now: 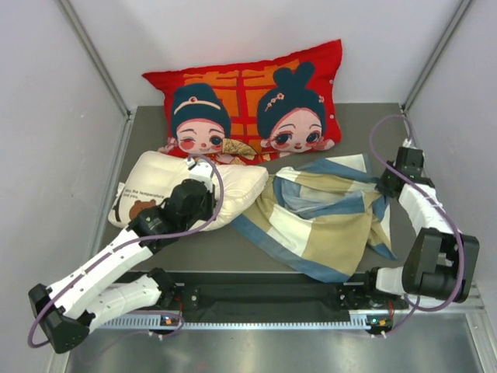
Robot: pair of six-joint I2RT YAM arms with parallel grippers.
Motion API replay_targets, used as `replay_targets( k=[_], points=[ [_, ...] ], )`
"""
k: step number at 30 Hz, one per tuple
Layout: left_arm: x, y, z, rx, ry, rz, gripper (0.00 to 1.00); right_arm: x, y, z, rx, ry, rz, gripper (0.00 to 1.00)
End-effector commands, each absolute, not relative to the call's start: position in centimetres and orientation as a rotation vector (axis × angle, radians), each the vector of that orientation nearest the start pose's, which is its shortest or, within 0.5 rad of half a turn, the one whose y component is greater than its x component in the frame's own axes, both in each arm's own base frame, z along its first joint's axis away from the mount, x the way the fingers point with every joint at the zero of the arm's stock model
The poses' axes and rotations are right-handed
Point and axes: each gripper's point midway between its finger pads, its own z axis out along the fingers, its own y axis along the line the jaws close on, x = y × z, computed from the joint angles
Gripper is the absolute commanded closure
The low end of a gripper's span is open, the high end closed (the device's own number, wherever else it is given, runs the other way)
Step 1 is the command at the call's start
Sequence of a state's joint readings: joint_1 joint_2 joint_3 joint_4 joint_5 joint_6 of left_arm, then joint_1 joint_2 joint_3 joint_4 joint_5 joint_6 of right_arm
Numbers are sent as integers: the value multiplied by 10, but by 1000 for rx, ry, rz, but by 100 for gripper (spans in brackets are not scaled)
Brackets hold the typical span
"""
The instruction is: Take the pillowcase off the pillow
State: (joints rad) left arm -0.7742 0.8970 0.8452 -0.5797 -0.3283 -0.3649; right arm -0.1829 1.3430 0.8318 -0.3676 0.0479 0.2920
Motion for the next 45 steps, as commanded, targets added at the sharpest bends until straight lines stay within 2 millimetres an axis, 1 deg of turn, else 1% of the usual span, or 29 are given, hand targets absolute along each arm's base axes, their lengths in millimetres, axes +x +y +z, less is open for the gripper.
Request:
replay_targets(
  k=[1, 3, 4, 7, 8, 9, 10, 11, 15, 17, 20, 22, 23, 24, 25, 26, 28, 29, 30, 31, 32, 33, 34, 36, 37, 39, 40, 43, 45],
  points=[
    [244, -120, 219, 140, 2086, -86, 100, 330, -81, 125, 611, 2274, -76, 100],
    [245, -117, 220, 138, 2086, -65, 100, 328, -92, 141, 624, 2245, -125, 100],
    [246, -116, 217, 142, 2095, -53, 100, 326, -101, 150, 641, 2220, -165, 100],
    [245, -116, 208, 146, 2121, -46, 100, 322, -116, 172, 670, 2178, -215, 100],
    [245, -117, 202, 149, 2134, -44, 100, 321, -126, 185, 688, 2146, -237, 100],
    [244, -118, 199, 149, 2141, -50, 100, 318, -132, 190, 700, 2139, -253, 100],
    [243, -119, 197, 144, 2150, -64, 100, 313, -144, 193, 730, 2129, -278, 100],
    [241, -120, 193, 145, 2156, -72, 100, 314, -149, 202, 738, 2108, -279, 100],
    [238, -122, 187, 146, 2167, -98, 100, 315, -158, 210, 762, 2097, -264, 100],
    [235, -126, 180, 168, 2193, -116, 100, 319, -154, 210, 756, 2098, -222, 100],
    [235, -134, 167, 191, 2233, -138, 100, 322, -145, 203, 747, 2119, -163, 100],
    [234, -139, 162, 201, 2254, -160, 100, 321, -143, 198, 744, 2133, -153, 90],
    [234, -142, 158, 210, 2267, -161, 100, 319, -142, 194, 743, 2141, -152, 81],
    [233, -144, 157, 214, 2274, -172, 100, 319, -141, 192, 738, 2144, -150, 52],
    [234, -146, 158, 217, 2276, -183, 88, 317, -141, 191, 739, 2147, -151, 40],
    [234, -148, 160, 221, 2271, -195, 78, 316, -140, 188, 741, 2155, -149, 16],
    [234, -152, 163, 228, 2267, -218, 61, 317, -137, 188, 729, 2155, -129, 6],
    [235, -153, 169, 227, 2257, -226, 49, 317, -136, 189, 726, 2156, -120, 2],
    [235, -154, 172, 229, 2254, -237, 45, 317, -134, 192, 716, 2149, -114, 0],
    [237, -156, 180, 226, 2237, -249, 14, 317, -132, 194, 708, 2148, -114, 0],
    [236, -157, 186, 230, 2230, -260, 8, 318, -129, 197, 698, 2145, -108, 0],
    [236, -158, 192, 227, 2227, -270, 7, 318, -127, 200, 679, 2145, -109, 0],
    [236, -162, 207, 226, 2199, -307, 7, 319, -121, 205, 653, 2135, -103, 0],
    [236, -166, 224, 233, 2169, -344, 7, 321, -110, 215, 606, 2125, -68, 0],
    [237, -169, 241, 232, 2130, -382, 7, 323, -102, 223, 570, 2112, -52, 0],
    [239, -171, 260, 232, 2085, -405, 6, 326, -92, 231, 525, 2103, -23, 0],
    [240, -173, 277, 228, 2047, -426, 5, 327, -82, 239, 492, 2093, -8, 0],
    [244, -177, 301, 242, 1989, -451, 2, 327, -66, 251, 432, 2084, 14, 0],
    [247, -177, 307, 240, 1974, -441, 2, 326, -59, 257, 409, 2076, 30, 0]
  ],
)
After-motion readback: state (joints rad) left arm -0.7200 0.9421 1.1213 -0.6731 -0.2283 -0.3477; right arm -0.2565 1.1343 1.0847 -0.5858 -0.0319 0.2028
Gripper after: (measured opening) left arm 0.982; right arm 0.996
